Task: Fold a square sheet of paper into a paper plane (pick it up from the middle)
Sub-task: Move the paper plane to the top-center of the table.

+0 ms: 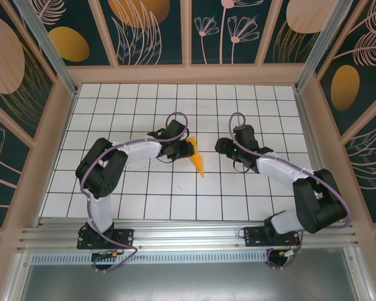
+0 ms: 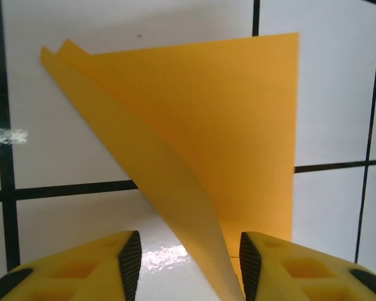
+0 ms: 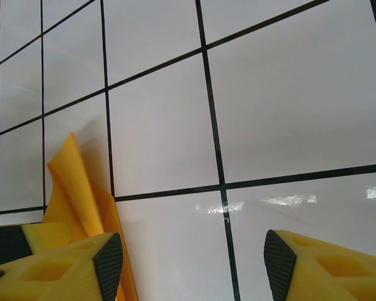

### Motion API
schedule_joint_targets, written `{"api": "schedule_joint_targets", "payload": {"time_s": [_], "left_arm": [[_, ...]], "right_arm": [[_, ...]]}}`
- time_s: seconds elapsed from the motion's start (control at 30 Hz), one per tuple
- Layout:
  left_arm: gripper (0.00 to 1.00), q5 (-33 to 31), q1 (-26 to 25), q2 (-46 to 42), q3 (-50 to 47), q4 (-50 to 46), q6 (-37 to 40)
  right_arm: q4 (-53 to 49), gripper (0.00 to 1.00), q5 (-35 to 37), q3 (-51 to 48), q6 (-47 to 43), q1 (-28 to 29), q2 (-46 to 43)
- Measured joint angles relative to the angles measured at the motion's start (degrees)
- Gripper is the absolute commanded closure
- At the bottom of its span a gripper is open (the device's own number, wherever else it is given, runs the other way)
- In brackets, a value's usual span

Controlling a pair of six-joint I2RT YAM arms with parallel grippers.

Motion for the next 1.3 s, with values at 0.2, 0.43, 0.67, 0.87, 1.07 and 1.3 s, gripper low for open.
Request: {"api": "schedule_joint_targets", "payload": {"time_s": [0.2, 0.43, 0.67, 0.87, 1.07, 1.3], "left_arm": [[0.81, -0.2, 0.0, -0.7, -1.0, 0.8, -1.8], [0.98, 0.3, 0.0, -3.0, -2.7, 3.2, -3.5], [1.00, 3.7, 0.0, -5.8, -3.8, 8.0, -3.3], [1.00, 10.4, 0.0, -6.2, -4.0, 14.6, -1.4], [1.00, 16.1, 0.0, -3.3, -3.6, 21.9, -0.5], [1.00, 20.1, 0.2, 4.2, -3.0, 26.5, -0.3]], "right_arm": [[0.0, 0.36, 0.0, 0.0, 0.2, 0.0, 0.0], [0.0, 0.36, 0.0, 0.0, 1.1, 0.0, 0.0], [-0.1, 0.37, -0.1, 0.0, 1.5, 0.0, -0.3], [-0.5, 0.36, -0.4, 0.0, 1.5, 0.0, -4.2], [-0.3, 0.35, -1.6, -0.7, 1.5, 0.0, -8.8], [-0.3, 0.40, -4.0, -1.9, 1.5, 1.0, -8.7]]}}
